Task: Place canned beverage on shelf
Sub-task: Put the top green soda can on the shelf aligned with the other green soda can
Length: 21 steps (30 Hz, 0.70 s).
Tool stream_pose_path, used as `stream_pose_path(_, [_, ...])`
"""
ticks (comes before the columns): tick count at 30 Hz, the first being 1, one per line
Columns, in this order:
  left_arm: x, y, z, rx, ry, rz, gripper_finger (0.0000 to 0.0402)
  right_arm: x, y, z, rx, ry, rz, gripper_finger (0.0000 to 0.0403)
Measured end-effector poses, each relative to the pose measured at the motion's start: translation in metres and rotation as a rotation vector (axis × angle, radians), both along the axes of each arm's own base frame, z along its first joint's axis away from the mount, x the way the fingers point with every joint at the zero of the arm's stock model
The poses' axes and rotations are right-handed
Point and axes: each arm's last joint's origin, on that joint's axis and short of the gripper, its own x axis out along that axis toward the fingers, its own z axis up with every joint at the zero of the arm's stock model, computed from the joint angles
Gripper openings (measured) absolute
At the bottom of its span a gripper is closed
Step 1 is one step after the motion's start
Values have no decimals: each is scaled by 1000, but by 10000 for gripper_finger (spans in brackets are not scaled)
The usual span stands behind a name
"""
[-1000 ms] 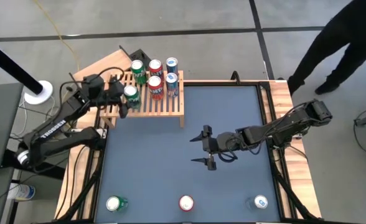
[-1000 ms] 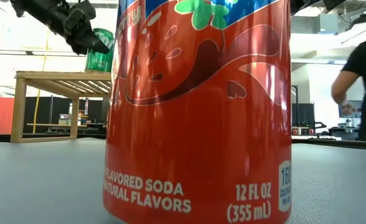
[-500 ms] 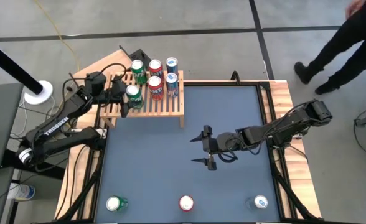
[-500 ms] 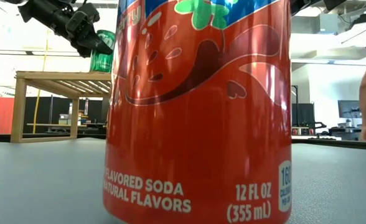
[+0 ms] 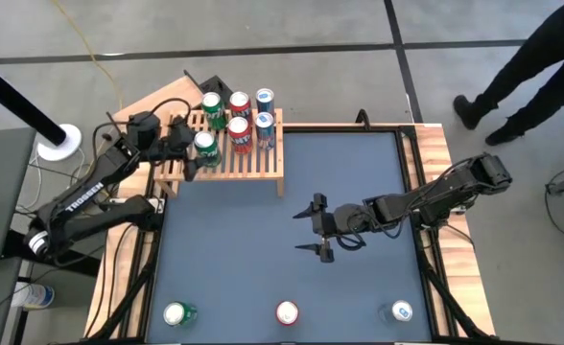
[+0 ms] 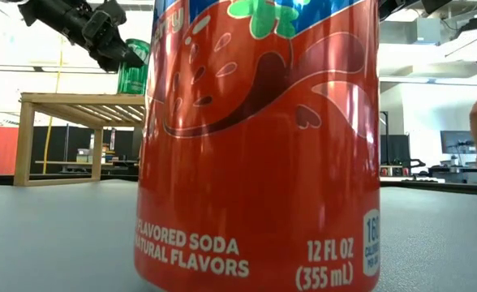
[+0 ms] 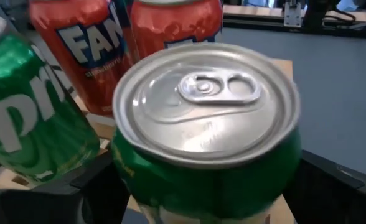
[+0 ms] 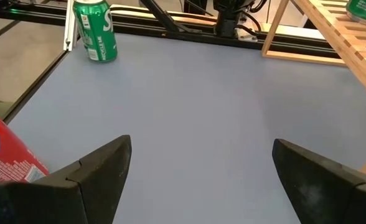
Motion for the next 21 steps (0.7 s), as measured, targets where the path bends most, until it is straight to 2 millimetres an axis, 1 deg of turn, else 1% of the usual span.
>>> stream_pose_path(4, [-7,-7,2,13,12,23,341,0,0,0,0,0,0,380])
stream_pose_path(9, [-13,-13,-4,-27,77,55,342,0,0,0,1,-4,0,380])
stream_pose_path(13, [-16,-15,-5,-53,77,76,342,0,0,0,1,-4,0,380])
stream_pose_path(17, [-17,-16,-6,-143,55,136,342,0,0,0,5,-5,-2,380])
stream_pose_path(21, [-17,-20,-12,-224,90,132,342,0,0,0,7,-4,-3,380])
